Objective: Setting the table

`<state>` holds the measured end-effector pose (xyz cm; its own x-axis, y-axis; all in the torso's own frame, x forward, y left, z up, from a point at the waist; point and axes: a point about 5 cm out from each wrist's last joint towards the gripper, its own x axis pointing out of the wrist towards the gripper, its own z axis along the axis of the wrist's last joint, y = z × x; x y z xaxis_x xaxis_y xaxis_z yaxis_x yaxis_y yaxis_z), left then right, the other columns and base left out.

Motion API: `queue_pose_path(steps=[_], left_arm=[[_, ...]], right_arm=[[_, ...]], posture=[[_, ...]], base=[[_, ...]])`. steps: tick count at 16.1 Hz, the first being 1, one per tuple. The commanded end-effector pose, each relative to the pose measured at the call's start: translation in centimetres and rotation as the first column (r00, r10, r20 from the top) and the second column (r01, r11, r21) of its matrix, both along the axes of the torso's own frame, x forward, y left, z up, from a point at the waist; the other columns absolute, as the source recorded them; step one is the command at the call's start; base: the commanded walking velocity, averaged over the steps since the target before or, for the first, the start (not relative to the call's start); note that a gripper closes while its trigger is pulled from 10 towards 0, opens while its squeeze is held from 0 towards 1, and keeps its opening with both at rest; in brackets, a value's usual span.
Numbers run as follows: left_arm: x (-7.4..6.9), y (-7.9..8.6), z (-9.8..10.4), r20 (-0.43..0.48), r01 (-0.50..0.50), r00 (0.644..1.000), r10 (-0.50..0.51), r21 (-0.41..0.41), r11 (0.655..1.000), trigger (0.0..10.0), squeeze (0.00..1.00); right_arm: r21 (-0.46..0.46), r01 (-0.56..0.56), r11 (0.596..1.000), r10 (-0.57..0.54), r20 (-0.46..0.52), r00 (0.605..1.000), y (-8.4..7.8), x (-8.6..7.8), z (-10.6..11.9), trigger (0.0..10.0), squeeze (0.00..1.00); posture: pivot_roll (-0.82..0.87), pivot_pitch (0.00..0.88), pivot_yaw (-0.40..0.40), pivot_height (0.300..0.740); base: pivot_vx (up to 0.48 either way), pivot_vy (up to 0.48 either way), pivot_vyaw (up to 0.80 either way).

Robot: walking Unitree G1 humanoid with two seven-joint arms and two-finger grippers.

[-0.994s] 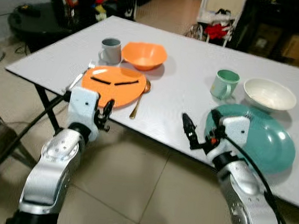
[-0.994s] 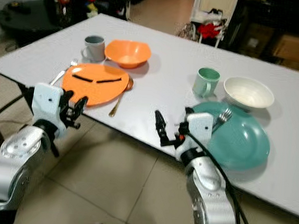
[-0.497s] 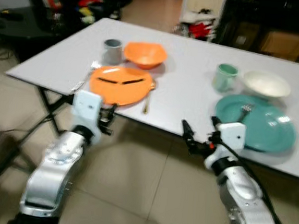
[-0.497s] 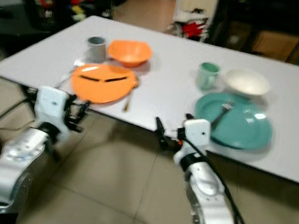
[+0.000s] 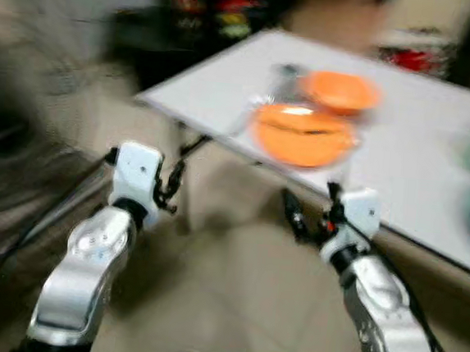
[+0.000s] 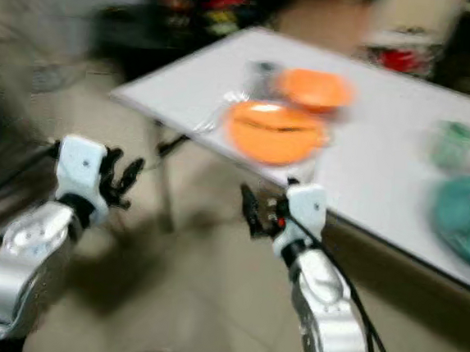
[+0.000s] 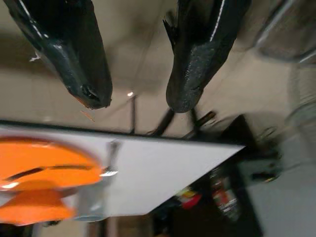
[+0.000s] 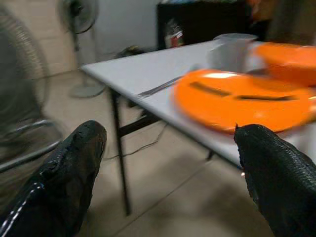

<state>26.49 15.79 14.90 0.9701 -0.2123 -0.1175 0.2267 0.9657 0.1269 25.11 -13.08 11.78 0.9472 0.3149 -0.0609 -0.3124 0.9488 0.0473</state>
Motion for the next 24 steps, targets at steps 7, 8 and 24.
queue_pose_path(steps=[7, 8, 24], left_arm=[[0.0, 0.0, 0.4, 0.009, 0.001, 1.0, -0.001, 0.01, 1.0, 10.0, 0.0], [0.0, -0.2, 0.6, 0.023, 0.014, 1.0, -0.015, 0.014, 1.0, 10.0, 0.0], [-0.1, 0.2, 0.1, -0.006, 0.015, 1.0, -0.015, 0.044, 0.999, 10.0, 0.0]], right_arm=[[-0.005, -0.04, 0.999, 0.04, 0.02, 0.999, -0.3, 0.1, 0.6, 10.0, 0.0], [-0.01, -0.044, 0.999, 0.044, 0.02, 0.999, -0.6, 0.1, 0.6, 10.0, 0.0], [0.063, 0.181, 0.981, -0.179, -0.04, 0.983, -2.8, 0.5, -0.2, 10.0, 0.0]], posture=[[0.07, 0.0, 0.016, 0.74], [0.07, 0.0, 0.016, 0.74], [0.07, 0.0, 0.032, 0.74]], base=[[0.0, 0.33, 0.8], [0.0, 0.0, 0.8], [0.0, -0.236, 0.45]])
